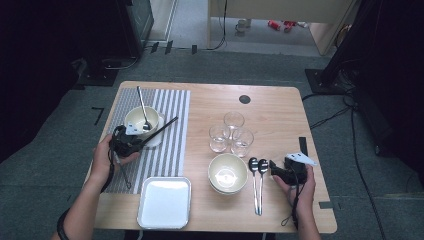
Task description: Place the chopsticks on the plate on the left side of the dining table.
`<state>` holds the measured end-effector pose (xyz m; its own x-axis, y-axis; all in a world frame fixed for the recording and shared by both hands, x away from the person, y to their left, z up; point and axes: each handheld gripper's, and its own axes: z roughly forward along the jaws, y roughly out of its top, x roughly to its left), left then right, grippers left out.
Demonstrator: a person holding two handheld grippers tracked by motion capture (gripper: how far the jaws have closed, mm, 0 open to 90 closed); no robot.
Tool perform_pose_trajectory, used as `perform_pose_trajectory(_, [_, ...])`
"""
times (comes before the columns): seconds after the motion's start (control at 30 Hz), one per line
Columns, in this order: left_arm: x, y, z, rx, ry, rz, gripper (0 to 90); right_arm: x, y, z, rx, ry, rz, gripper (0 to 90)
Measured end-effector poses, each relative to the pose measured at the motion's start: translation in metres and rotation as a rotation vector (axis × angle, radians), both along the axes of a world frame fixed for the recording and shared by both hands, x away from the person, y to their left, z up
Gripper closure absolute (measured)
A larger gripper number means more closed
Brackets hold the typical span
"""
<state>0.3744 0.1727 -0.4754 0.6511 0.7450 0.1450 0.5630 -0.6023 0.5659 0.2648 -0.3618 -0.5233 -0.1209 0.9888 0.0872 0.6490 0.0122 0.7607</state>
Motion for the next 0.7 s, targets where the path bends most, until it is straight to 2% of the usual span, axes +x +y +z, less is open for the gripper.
perform_pose_trajectory(0.17, [0.001, 0.005, 0.002, 0.012, -0.008, 0.009, 78.9, 0.000, 0.000, 0.000, 0.003, 0.002, -0.001, 36.4])
perform_pose_trajectory(0.43, [0.003, 0.012, 0.003, 0.000, -0.007, 0.022, 77.7, 0.000, 0.000, 0.000, 0.006, 0.002, -0.001, 36.4])
perform_pose_trajectory(0.7, [0.005, 0.013, 0.004, 0.020, -0.012, 0.025, 77.4, 0.000, 0.000, 0.000, 0.005, 0.001, -0.001, 36.5])
